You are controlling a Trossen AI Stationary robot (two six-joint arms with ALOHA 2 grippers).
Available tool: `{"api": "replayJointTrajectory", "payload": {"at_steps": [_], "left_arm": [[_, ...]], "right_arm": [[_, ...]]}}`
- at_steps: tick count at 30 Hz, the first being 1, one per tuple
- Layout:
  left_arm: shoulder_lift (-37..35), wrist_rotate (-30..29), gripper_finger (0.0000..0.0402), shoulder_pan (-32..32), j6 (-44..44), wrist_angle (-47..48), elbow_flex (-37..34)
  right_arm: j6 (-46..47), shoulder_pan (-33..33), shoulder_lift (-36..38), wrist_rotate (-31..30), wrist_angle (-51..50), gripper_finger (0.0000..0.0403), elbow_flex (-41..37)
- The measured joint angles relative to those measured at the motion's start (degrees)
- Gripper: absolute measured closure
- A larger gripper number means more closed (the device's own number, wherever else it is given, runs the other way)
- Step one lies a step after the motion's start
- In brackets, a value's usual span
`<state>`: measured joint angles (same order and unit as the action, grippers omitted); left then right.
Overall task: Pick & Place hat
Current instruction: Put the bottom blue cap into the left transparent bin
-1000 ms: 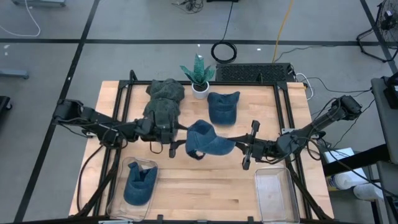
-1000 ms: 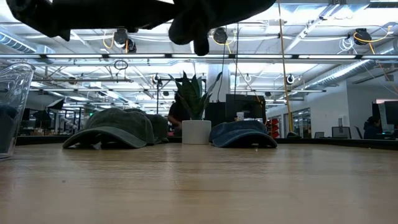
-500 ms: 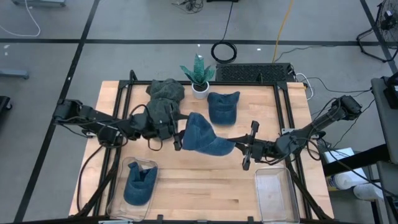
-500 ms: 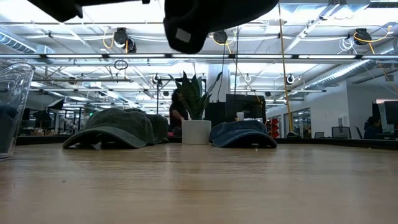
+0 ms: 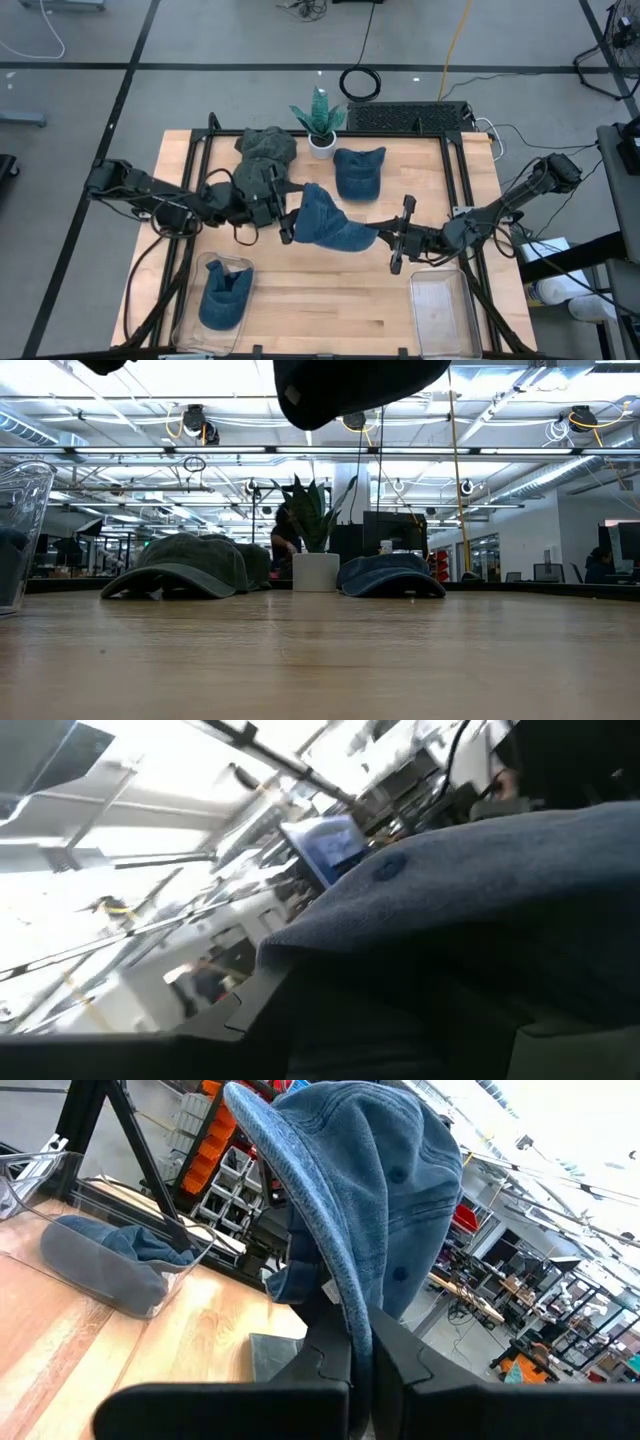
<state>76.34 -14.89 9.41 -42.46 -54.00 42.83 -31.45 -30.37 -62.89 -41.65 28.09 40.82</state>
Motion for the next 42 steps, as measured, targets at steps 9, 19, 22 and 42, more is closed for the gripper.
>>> {"api": "replayJointTrajectory", "payload": {"at_steps": [9,19,22,42], "left_arm": [[0.01,-15.06,0.0197,3.16,-4.59,0.33,0.02],[0.02,-20.79,0.0197,4.66,-12.07,-0.54,0.02],[0.02,-21.33,0.0197,4.8,-16.56,-0.54,0.02],[0.09,-31.72,0.0197,7.79,-34.83,-8.73,0.02]], "right_arm": [[0.64,0.0,0.0,-0.07,-1.08,0.0403,0.01],[0.81,0.07,0.04,6.23,-1.21,0.0403,0.04],[1.25,0.07,0.04,6.77,-1.21,0.0403,0.07],[1.2,-0.02,0.02,2.38,-0.95,0.0403,0.07]]}}
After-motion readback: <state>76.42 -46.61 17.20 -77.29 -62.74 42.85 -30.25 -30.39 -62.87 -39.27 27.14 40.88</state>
